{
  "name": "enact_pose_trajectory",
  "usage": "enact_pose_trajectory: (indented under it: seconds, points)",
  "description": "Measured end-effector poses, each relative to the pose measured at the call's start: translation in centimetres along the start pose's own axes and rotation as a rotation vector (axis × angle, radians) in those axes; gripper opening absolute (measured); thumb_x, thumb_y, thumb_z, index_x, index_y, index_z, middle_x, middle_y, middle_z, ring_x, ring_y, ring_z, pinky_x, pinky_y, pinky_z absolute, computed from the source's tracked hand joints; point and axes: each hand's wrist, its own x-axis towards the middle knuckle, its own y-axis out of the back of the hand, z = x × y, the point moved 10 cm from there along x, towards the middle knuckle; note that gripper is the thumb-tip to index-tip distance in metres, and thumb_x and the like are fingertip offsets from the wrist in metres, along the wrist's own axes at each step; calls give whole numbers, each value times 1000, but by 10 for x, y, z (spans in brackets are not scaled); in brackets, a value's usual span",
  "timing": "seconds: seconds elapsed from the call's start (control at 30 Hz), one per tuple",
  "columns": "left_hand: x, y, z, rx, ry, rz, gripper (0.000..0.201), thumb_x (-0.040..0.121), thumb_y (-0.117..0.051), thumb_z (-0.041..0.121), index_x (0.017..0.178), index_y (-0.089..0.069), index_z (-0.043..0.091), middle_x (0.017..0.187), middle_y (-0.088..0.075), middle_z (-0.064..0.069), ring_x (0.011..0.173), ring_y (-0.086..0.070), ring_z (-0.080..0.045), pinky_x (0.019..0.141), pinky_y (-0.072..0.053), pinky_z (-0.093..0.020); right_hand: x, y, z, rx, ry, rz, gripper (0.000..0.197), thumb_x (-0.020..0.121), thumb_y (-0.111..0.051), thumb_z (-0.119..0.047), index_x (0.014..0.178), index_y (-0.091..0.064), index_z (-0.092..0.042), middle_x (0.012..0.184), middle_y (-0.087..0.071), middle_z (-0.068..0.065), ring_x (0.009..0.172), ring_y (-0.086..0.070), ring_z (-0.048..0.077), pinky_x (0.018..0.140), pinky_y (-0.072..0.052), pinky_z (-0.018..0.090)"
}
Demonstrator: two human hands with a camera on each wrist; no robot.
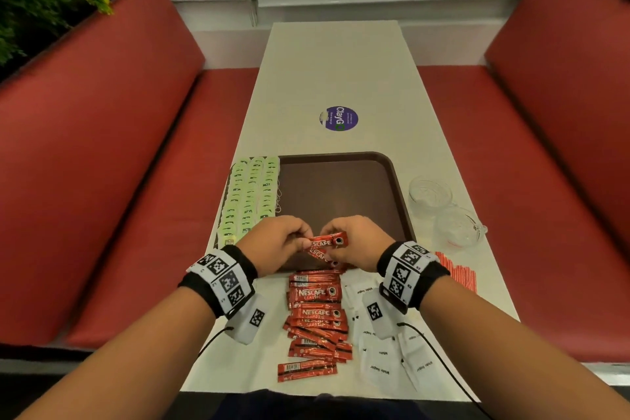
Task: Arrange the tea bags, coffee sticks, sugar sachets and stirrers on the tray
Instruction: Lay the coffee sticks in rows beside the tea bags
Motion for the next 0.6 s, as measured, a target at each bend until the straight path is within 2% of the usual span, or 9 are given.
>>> enact_pose_trajectory:
  seconds: [0.07,0.17,0.23,0.3,0.37,0.47,0.6]
  points:
    - [10,9,-4,-8,-6,10,7,92,-67,22,89,-68,28,84,-65,13,80,-57,-3,74,-45,-21,6,5,8,10,-29,27,26,86,-75,-21,112,-70,-23,99,-71,-7,86,-67,7,80,-59,30]
    - [32,35,-20,-20,38,87,10,93,-66,22,89,-67,30,83,-65,10,80,-58,-10,76,-47,-27,14,6,28,12,-108,2,17,92,-68,-15,106,-73,-22,88,-73,-6,75,-70,7,76,-60,28]
    - [52,54,-33,5,88,148,9,94,-65,22,90,-68,30,81,-64,7,74,-56,-10,69,-45,-29,16,3,41,-50,-146,-38,16,94,-63,-12,99,-75,-23,84,-72,-6,74,-69,8,75,-57,27]
    - [76,69,-48,79,138,186,7,95,-64,24,91,-68,28,77,-61,10,66,-50,-4,61,-37,-26,14,0,53,-108,-181,-70,15,95,-61,-14,93,-70,-26,85,-70,-6,78,-67,11,73,-52,28]
    - [104,78,-66,155,190,192,7,95,-64,25,93,-71,26,79,-62,11,66,-49,-4,58,-34,-24,12,-6,63,-123,-210,-92,13,97,-59,-15,95,-66,-26,89,-68,-5,82,-65,14,73,-49,28]
    - [143,77,-96,247,269,147,10,93,-66,29,98,-73,24,94,-69,1,83,-58,-16,72,-40,-26,9,-8,68,-121,-208,-88,13,98,-57,-16,93,-60,-27,89,-65,-8,82,-61,11,74,-44,25]
    - [179,63,-129,258,373,66,13,91,-69,27,102,-75,23,100,-71,-1,93,-62,-20,81,-47,-30,7,-10,67,-29,-206,-105,17,99,-56,-14,90,-59,-29,80,-67,-13,78,-63,2,72,-49,24]
